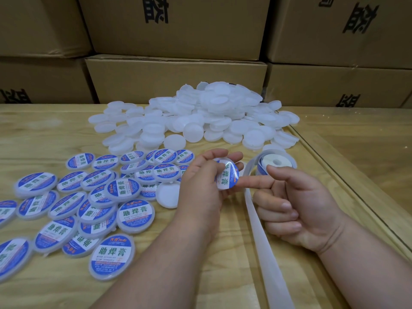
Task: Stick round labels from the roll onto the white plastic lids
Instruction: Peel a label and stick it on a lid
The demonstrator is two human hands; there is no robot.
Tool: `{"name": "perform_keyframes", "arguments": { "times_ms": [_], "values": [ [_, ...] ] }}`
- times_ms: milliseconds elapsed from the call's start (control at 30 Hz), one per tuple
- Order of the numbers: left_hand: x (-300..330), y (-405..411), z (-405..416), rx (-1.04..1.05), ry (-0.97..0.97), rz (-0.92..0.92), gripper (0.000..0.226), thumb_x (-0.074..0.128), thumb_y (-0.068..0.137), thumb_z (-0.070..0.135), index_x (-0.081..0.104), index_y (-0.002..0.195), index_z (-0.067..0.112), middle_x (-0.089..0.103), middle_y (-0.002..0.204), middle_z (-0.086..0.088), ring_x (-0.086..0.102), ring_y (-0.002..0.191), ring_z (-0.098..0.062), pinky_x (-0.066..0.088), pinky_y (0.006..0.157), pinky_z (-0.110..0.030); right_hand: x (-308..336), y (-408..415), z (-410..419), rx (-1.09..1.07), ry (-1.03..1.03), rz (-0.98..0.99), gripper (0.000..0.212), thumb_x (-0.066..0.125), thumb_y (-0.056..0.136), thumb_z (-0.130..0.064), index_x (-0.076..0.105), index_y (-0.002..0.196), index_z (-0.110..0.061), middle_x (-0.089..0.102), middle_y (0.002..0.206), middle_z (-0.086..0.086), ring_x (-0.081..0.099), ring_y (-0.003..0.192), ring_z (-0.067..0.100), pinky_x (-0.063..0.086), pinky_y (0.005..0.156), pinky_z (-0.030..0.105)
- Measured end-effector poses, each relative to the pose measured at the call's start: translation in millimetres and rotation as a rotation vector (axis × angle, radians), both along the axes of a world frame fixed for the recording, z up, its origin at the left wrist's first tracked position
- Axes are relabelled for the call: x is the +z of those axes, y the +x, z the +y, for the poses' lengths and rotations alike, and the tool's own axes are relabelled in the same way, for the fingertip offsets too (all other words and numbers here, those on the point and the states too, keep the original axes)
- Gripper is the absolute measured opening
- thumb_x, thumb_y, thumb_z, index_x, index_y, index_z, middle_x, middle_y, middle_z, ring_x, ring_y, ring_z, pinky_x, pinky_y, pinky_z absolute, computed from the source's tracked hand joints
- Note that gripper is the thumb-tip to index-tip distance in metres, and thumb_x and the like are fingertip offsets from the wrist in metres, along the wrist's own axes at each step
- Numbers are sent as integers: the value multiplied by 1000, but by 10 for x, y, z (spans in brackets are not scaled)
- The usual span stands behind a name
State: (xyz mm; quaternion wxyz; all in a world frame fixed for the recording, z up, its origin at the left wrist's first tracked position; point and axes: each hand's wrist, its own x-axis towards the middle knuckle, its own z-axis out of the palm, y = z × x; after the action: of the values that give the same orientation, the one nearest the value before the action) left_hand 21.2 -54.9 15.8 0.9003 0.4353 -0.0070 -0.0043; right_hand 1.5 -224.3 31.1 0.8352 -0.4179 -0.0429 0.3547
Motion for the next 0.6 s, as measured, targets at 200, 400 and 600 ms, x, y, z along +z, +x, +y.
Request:
{"name": "perform_keyframes", "arguments": {
  "times_ms": [200,400,600],
  "values": [
    [13,-4,-3,2,17,14,38,33,86,-11,62,98,10,78,100,-13,76,91,-26,62,72,-42,-8,4,-3,-27,1,0,70,88,65,-35,70,121,3,36,46,-3,19,38,7,26,30,13],
    [-6,12,-16,62,43,54,47,30,87,-16,60,108,13,78,105,-7,74,102,-22,60,82,-39,-23,4,-10,-40,0,-11,81,88,64,-36,63,132,2,36,46,-3,20,39,8,23,31,14],
    [-34,18,-18,130,26,16,49,62,85,-11,59,121,23,77,105,-3,74,102,-20,61,82,-30,-28,-7,-52,-10,116,-59,79,82,72,-33,56,144,-12,46,52,1,23,44,11,23,35,20]
  ]
}}
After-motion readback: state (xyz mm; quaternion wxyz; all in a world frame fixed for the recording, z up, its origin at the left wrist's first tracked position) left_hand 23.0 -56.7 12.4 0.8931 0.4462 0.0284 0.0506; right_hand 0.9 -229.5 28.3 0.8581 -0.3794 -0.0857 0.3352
